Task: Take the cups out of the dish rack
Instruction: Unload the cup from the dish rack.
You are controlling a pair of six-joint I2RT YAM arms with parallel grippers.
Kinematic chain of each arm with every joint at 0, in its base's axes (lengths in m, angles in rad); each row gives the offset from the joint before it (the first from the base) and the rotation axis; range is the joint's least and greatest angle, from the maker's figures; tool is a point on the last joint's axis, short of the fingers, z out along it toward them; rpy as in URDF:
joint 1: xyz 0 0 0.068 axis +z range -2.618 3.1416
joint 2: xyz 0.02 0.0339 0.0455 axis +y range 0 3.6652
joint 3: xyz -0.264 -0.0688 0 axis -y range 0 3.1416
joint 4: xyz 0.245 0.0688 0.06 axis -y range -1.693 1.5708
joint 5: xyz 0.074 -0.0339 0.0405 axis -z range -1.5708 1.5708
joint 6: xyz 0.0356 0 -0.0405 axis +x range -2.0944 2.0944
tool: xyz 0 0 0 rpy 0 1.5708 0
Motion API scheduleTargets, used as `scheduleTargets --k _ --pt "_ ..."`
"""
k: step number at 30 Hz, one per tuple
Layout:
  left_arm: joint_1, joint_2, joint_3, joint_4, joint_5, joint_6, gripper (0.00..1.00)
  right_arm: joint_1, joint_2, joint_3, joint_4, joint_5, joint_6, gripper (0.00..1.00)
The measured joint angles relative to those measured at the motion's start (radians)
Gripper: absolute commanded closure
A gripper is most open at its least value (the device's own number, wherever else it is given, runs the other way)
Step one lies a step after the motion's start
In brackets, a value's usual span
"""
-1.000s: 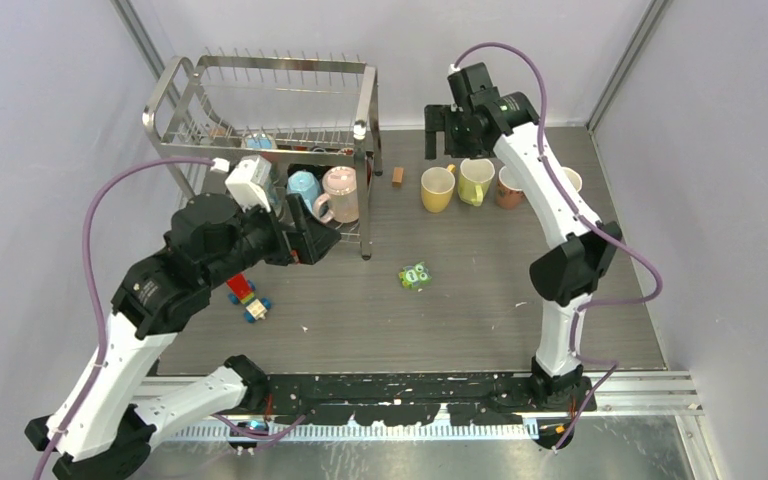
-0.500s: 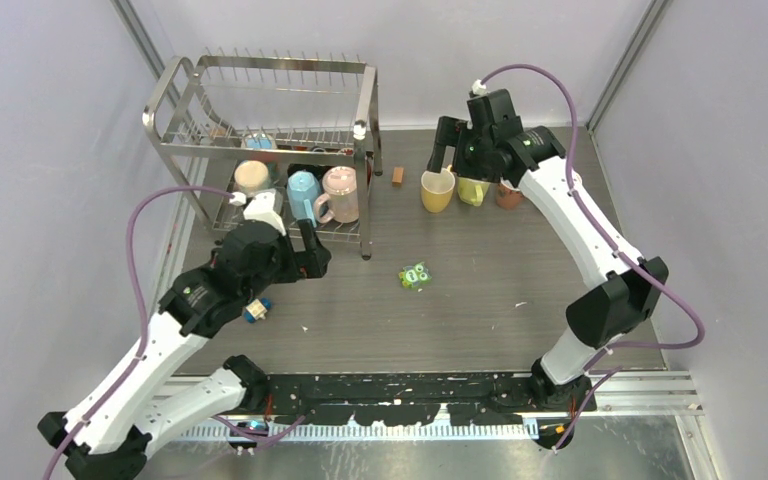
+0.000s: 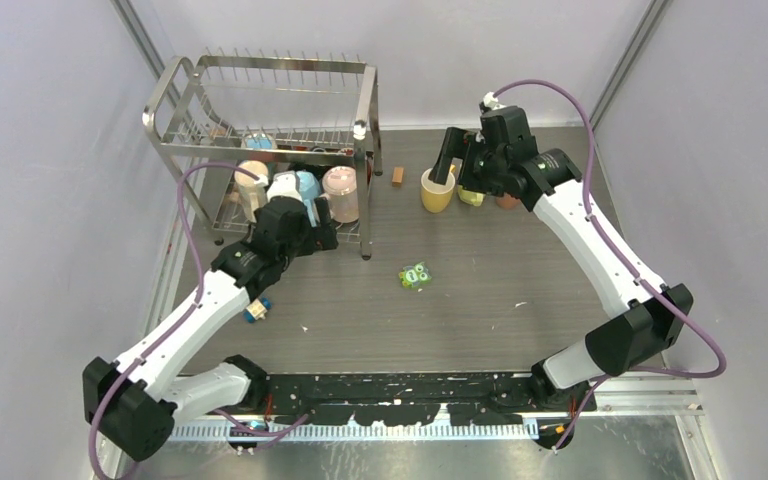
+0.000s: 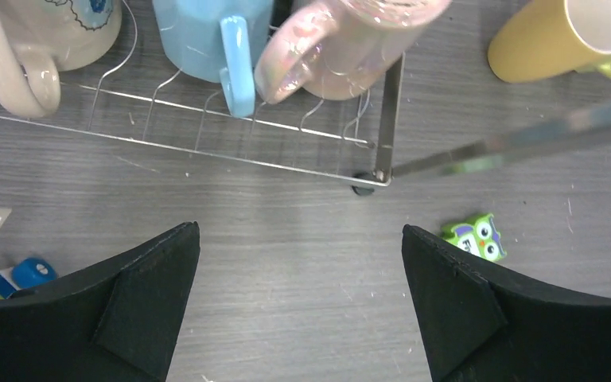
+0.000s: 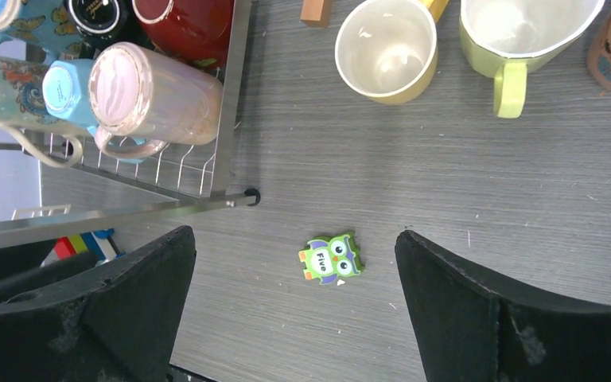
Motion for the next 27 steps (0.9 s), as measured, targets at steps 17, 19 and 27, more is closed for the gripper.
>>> scheduleTargets --k 17,19,27 --pt "0.174 0.174 -0.152 0.494 0.121 0.112 0.25 0.013 -0.028 -0.073 0.05 -0.044 0.014 0.0" --pt "0.188 0.197 -0.152 0.536 0.13 0.123 0.28 0.014 -0.028 -0.076 0.05 -0.044 0.014 0.0" --pt "0.209 0.301 -0.143 0.613 0.161 0.146 0.36 0.018 -0.028 -0.08 0.051 -0.044 0.014 0.0"
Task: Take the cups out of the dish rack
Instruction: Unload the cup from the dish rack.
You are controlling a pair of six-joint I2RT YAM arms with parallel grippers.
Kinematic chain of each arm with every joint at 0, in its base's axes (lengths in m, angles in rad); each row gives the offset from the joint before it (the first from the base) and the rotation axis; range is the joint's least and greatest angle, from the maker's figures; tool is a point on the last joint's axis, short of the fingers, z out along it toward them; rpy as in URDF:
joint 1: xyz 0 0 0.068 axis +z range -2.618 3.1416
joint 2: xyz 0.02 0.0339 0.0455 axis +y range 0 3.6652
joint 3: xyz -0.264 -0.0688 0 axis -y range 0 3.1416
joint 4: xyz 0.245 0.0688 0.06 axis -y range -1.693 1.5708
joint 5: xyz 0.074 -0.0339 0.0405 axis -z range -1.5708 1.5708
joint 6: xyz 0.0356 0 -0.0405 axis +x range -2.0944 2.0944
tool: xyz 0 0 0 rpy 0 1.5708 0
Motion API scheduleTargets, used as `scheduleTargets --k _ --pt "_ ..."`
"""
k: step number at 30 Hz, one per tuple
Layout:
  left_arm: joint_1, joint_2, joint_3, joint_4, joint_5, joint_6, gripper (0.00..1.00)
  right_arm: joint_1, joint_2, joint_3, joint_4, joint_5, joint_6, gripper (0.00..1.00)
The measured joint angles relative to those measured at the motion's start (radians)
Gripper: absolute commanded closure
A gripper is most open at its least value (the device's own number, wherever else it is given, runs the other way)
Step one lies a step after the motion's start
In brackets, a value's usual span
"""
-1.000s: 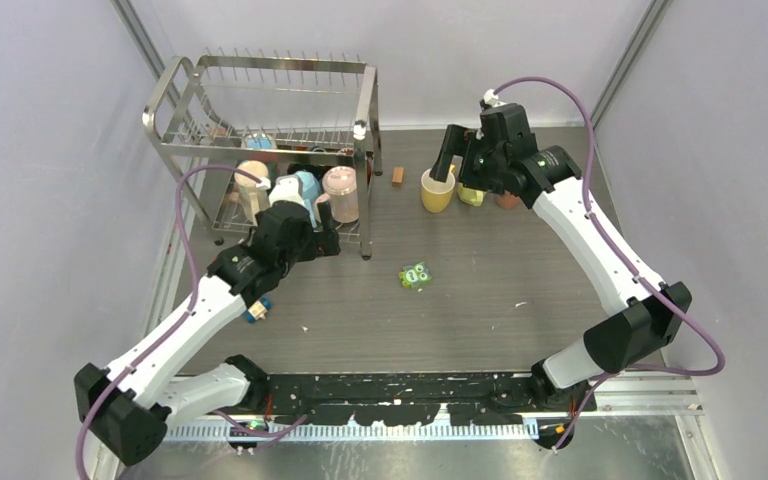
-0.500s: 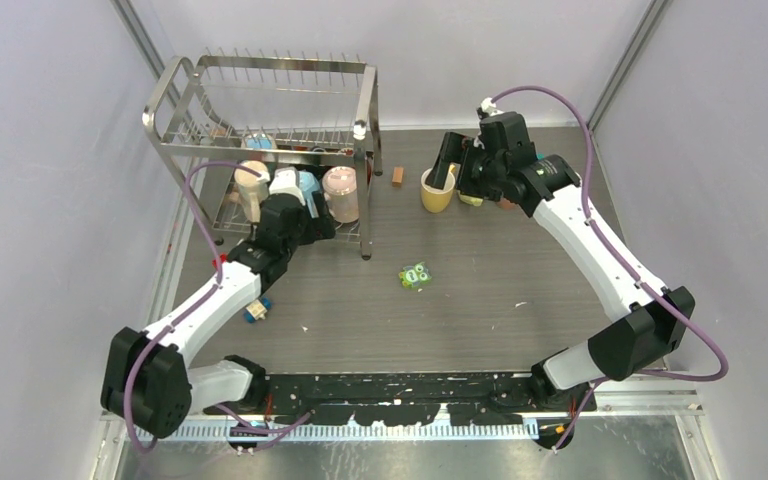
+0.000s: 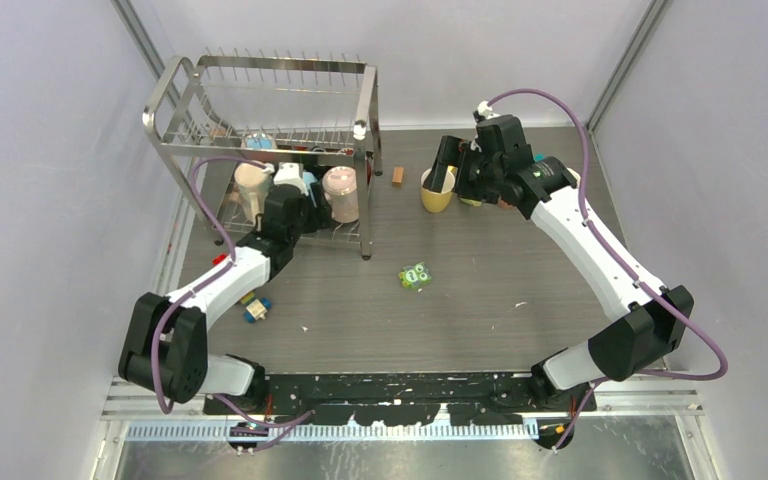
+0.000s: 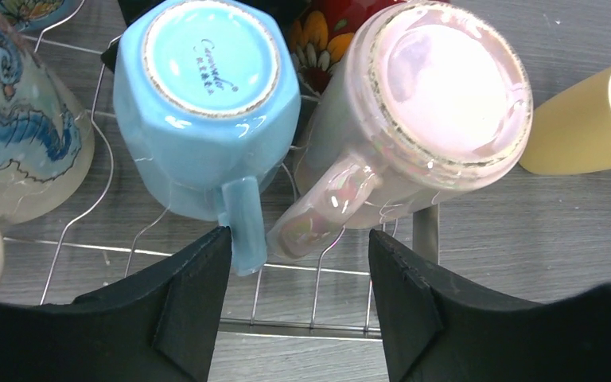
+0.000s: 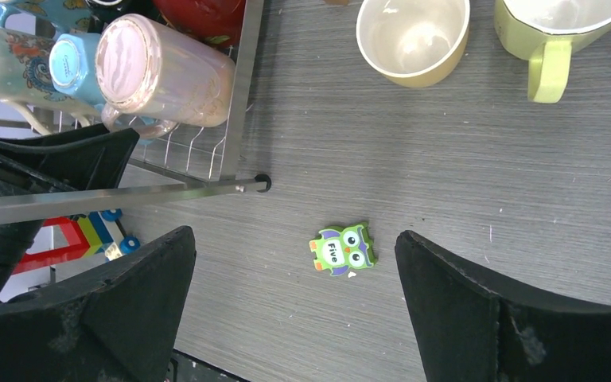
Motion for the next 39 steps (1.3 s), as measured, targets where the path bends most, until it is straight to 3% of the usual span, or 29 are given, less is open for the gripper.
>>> scheduleTargets --k 19,39 --pt "0.0 0.055 0.061 0.035 0.031 0.031 0.43 0.01 -0.006 -0.008 0.003 0.002 0.0 0.0" --pt "-0.017 0.053 0.066 0.043 0.096 0.036 0.6 0.031 -0.006 -0.021 0.006 0.011 -0.001 0.0"
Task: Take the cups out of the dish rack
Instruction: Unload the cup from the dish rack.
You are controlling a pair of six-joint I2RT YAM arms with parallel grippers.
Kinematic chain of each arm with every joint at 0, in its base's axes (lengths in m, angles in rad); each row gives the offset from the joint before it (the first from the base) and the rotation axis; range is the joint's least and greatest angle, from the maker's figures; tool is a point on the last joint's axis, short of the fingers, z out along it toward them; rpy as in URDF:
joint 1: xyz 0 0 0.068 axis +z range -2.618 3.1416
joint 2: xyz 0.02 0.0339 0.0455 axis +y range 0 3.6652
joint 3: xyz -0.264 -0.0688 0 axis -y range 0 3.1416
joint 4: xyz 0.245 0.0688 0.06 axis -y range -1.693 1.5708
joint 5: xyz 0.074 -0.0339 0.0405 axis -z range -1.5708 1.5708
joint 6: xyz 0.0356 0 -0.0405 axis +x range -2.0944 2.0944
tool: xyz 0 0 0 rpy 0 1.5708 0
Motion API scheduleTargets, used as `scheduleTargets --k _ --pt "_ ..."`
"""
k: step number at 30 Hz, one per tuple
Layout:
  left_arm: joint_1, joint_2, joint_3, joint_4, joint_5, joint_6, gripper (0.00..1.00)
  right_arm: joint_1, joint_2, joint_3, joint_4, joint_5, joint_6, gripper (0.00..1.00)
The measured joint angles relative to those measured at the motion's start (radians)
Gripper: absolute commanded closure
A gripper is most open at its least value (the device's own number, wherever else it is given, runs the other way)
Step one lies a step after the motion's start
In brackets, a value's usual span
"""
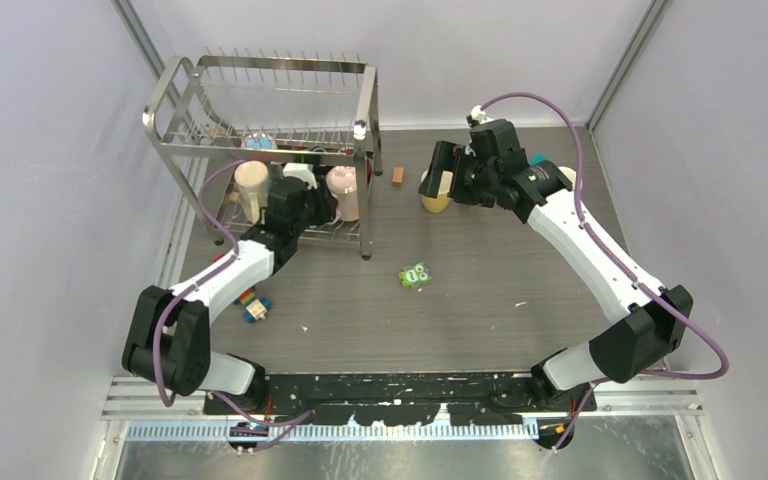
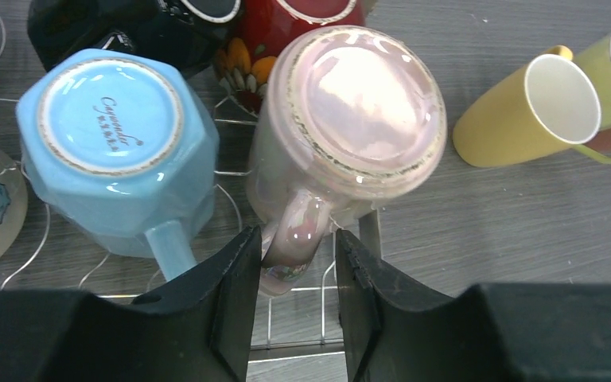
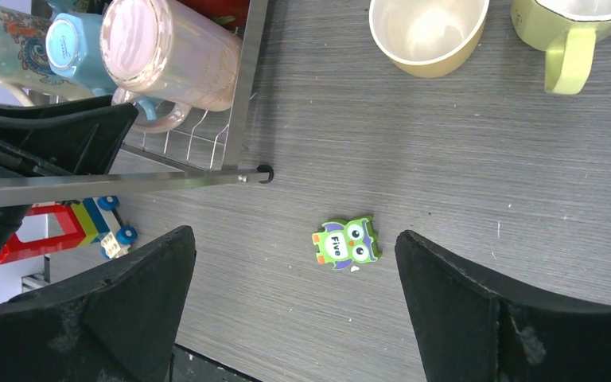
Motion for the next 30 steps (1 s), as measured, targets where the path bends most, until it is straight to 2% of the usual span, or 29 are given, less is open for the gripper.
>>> scheduleTargets --k 16,30 --pt "-0.075 -0.011 -0.032 0.004 -0.067 0.002 0.66 0.02 0.0 -0.004 0.002 0.005 0.001 0.0" --pt "-0.075 0.101 0.021 0.01 -0.092 0.032 0.66 0.024 0.0 -0.018 0.0 0.026 0.0 0.0"
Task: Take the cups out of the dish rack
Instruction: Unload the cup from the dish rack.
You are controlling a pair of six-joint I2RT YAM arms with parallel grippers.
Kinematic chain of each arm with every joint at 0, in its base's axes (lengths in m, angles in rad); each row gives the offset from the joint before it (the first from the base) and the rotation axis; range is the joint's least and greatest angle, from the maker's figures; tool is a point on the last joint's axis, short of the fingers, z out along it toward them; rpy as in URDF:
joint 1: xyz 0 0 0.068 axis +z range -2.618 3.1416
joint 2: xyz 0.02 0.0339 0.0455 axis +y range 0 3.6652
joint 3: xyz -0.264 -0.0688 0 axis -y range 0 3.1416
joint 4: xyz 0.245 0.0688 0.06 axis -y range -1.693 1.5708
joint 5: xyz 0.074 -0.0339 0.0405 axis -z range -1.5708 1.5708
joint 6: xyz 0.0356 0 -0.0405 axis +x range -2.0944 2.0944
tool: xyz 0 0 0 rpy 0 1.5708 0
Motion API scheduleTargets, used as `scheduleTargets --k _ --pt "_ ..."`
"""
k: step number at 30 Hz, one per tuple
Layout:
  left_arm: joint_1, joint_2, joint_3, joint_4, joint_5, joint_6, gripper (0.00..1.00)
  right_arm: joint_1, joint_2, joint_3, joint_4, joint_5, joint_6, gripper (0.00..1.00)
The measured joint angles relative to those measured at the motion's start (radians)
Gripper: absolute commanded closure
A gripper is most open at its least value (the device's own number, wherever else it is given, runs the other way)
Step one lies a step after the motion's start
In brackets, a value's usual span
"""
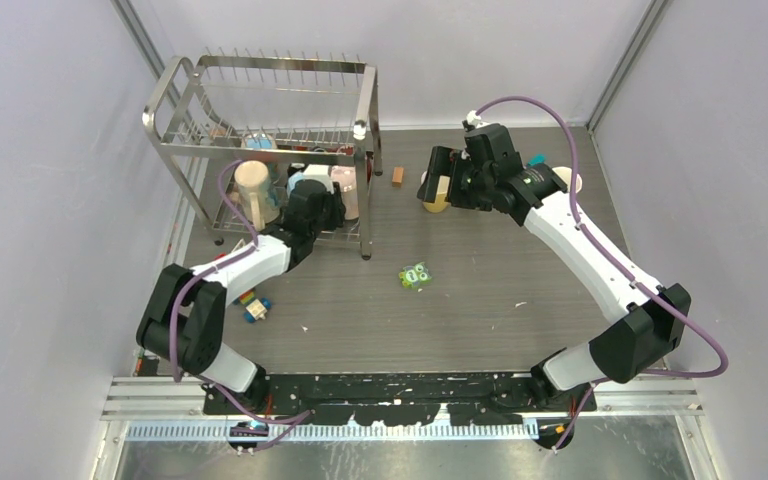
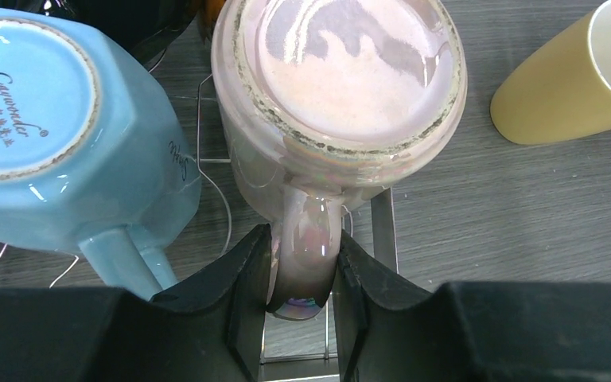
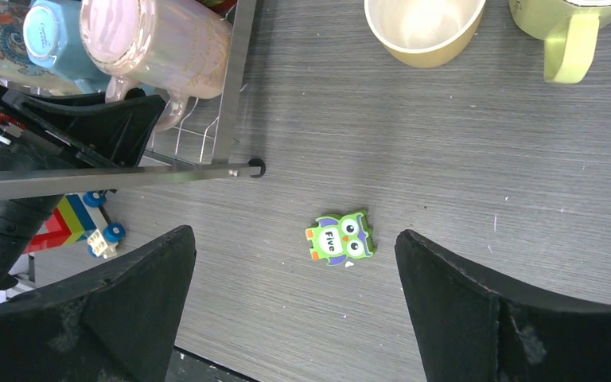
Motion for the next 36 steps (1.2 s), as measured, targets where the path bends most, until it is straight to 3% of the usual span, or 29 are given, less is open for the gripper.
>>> scheduleTargets --k 7,16,36 --pt "-0.001 0.031 0.015 0.012 -0.002 0.022 0.72 0.0 0.0 -0.003 0.0 0.009 0.0 0.0" --pt "-0.011 0.032 0.017 0.012 0.0 0.051 1.0 0.005 0.0 -0.003 0.0 0.015 -0.003 0.0" --pt "-0.022 -0.135 -0.037 -0.136 0.009 0.073 1.0 0.013 0.001 -0.032 0.024 0.024 -0.002 0.0"
